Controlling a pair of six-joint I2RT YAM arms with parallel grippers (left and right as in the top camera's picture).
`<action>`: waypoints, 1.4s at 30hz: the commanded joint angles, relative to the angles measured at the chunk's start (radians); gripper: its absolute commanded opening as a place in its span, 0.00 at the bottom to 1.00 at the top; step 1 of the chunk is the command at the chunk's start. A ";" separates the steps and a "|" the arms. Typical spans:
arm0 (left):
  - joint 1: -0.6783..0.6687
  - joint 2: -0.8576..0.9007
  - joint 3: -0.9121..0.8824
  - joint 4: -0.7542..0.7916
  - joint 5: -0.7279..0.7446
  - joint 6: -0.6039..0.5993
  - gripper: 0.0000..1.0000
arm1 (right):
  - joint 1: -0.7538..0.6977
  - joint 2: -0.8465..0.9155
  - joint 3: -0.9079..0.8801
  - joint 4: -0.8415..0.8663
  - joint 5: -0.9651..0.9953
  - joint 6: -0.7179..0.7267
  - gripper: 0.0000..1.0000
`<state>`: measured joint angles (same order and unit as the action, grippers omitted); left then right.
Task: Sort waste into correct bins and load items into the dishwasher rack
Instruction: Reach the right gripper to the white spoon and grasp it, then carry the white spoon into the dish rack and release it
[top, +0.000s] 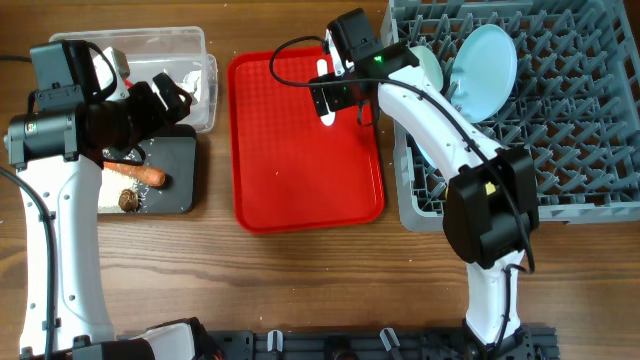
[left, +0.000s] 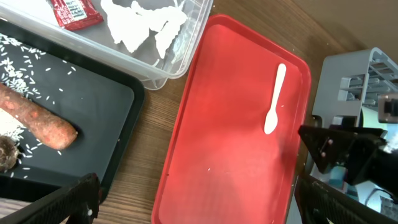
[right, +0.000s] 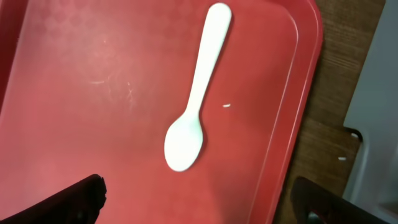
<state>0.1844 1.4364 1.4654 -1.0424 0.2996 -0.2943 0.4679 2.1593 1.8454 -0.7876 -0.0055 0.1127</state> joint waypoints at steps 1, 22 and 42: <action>0.005 0.006 0.008 0.003 -0.005 -0.009 1.00 | -0.011 0.069 -0.002 0.013 0.013 0.018 0.96; 0.005 0.006 0.008 0.003 -0.005 -0.008 1.00 | -0.011 0.261 -0.002 0.151 -0.138 0.232 0.42; 0.005 0.006 0.008 0.003 -0.005 -0.008 1.00 | -0.011 0.088 0.000 -0.006 -0.236 0.182 0.04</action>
<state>0.1844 1.4364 1.4654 -1.0424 0.2996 -0.2943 0.4545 2.3505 1.8553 -0.7712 -0.2394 0.3401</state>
